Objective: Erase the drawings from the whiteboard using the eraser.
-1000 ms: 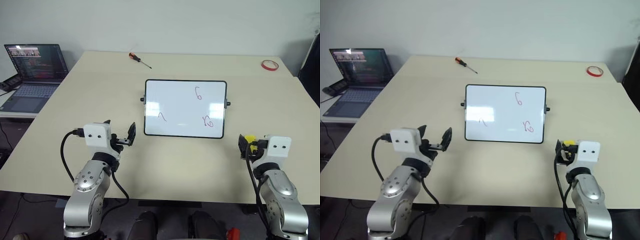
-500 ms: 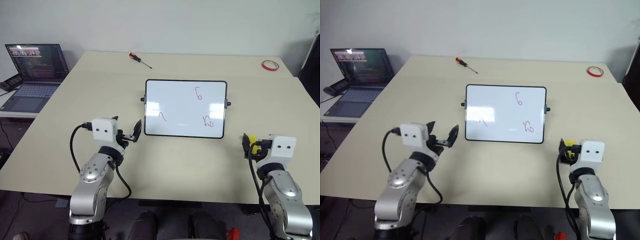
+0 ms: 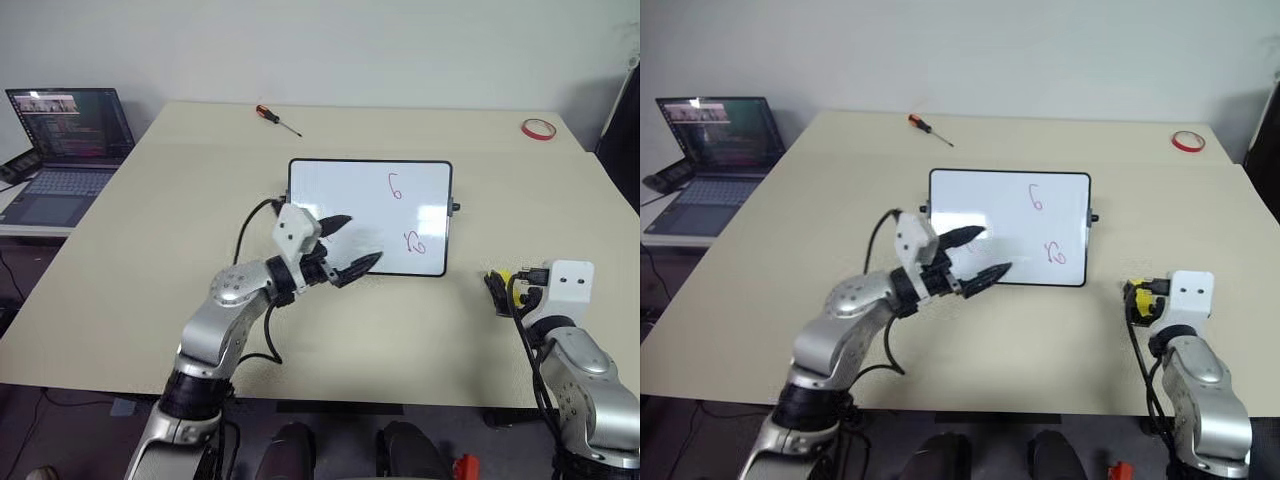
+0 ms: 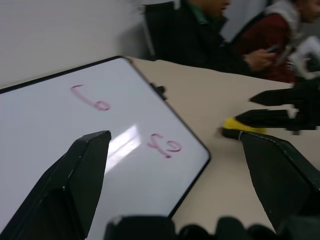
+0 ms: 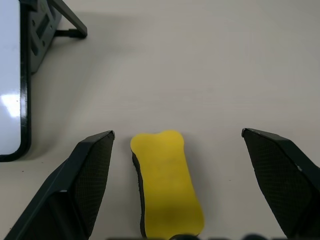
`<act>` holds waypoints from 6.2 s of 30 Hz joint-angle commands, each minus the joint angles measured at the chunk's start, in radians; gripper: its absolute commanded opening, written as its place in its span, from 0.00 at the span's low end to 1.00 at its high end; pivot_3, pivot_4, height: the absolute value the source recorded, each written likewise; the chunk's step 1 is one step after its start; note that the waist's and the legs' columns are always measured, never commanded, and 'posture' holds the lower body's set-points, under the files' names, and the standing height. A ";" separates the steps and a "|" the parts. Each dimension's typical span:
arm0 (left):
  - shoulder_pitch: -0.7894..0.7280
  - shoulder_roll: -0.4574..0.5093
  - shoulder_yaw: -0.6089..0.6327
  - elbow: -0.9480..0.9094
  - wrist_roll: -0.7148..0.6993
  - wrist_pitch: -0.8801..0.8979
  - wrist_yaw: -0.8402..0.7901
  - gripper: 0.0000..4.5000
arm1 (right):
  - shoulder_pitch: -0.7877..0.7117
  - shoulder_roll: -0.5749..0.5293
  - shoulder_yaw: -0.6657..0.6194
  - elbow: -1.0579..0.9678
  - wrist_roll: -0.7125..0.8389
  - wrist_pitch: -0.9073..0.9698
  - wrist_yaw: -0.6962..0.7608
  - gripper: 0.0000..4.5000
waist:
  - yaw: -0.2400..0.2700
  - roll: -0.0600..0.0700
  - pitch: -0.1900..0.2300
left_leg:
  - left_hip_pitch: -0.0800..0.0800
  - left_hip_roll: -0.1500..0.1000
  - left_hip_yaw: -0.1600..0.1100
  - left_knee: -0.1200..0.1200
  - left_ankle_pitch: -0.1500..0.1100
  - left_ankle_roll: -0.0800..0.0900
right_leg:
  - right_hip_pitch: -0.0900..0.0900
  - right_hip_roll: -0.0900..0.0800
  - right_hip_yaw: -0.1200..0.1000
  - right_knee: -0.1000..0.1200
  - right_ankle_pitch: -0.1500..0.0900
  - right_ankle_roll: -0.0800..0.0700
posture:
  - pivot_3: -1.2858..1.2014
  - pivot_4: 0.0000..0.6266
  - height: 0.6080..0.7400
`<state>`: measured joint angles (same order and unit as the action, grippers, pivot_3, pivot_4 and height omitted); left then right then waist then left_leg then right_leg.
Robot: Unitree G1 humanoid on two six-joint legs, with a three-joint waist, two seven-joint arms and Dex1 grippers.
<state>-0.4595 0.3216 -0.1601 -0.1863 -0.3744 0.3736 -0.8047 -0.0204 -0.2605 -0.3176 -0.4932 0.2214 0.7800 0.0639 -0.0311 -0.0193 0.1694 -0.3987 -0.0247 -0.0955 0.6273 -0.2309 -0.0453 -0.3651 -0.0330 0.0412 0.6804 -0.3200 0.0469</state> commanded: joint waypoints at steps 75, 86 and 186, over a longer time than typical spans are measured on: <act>-0.185 -0.034 -0.100 0.268 0.068 -0.179 -0.290 1.00 | -0.082 -0.024 0.009 0.116 0.006 -0.006 -0.009 0.27 | -0.001 0.000 0.000 | -0.002 0.000 0.000 0.000 0.000 0.000 | -0.003 0.000 0.001 0.001 0.000 0.000 | 0.52 0.24 1.00; -0.110 -0.050 -0.038 0.161 0.219 -0.237 0.042 1.00 | -0.083 -0.032 0.073 0.110 -0.086 -0.237 0.005 0.27 | -0.001 0.000 0.000 | -0.001 0.000 0.000 0.000 0.000 0.000 | -0.003 0.000 0.001 0.001 0.000 0.000 | 0.52 0.24 1.00; -0.143 -0.085 0.026 0.346 0.348 -0.396 0.300 1.00 | -0.802 0.150 0.413 1.097 -0.340 -0.845 0.112 0.27 | -0.036 0.000 -0.001 | 0.002 0.001 0.001 0.003 0.002 -0.001 | -0.006 0.002 0.003 0.016 0.001 0.000 | 0.52 0.24 1.00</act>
<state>-0.5937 0.2383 -0.1415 0.1910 -0.0289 -0.0077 -0.5125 -0.8004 -0.1065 0.1004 0.5922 -0.1163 -0.0675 0.1811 -0.0671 -0.0190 0.1689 -0.3965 -0.0232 -0.0942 0.6305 -0.2285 -0.0467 -0.3712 -0.0313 0.0442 0.6961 -0.3194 0.0466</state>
